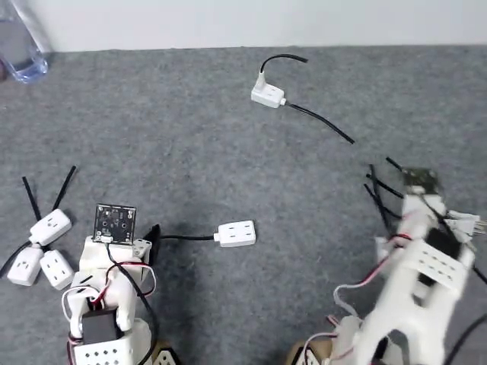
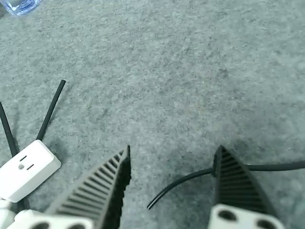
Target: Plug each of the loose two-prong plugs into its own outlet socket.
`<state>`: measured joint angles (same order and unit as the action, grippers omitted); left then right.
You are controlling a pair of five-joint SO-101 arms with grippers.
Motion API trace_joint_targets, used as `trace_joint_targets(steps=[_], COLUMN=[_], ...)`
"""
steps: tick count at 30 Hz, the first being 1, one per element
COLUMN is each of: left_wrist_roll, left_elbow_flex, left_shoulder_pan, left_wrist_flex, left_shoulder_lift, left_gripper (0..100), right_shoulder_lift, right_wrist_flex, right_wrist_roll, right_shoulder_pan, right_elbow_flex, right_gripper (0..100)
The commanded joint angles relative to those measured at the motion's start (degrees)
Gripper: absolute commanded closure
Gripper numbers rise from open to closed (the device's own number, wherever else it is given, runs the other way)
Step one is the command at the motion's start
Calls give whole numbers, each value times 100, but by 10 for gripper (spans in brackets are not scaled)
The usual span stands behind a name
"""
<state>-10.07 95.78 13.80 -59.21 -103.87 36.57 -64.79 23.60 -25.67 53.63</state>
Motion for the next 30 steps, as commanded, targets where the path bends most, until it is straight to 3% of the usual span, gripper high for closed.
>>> trace_joint_targets(steps=[1,4,8,17,25,30], left_wrist_roll=[-62,-62,-62,-62,-62,-62], left_elbow_flex=[-13,-4,-4,-4,40,40], left_shoulder_pan=[-44,-44,-44,-44,-44,-44], left_wrist_flex=[149,149,141,149,229,237], left_shoulder_lift=[-44,-44,-44,-44,-44,-44], left_gripper=[735,735,735,735,735,735], right_shoulder_lift=[444,470,462,338,382,382], right_wrist_flex=[-163,22,585,576,1059,2158], right_wrist_roll=[-1160,-2163,-2840,-2558,-2620,-3991], right_shoulder_pan=[998,1508,1218,2765,3398,3407], right_elbow_flex=[-413,-413,-378,-343,-202,695], right_gripper=[991,990,991,986,990,991])
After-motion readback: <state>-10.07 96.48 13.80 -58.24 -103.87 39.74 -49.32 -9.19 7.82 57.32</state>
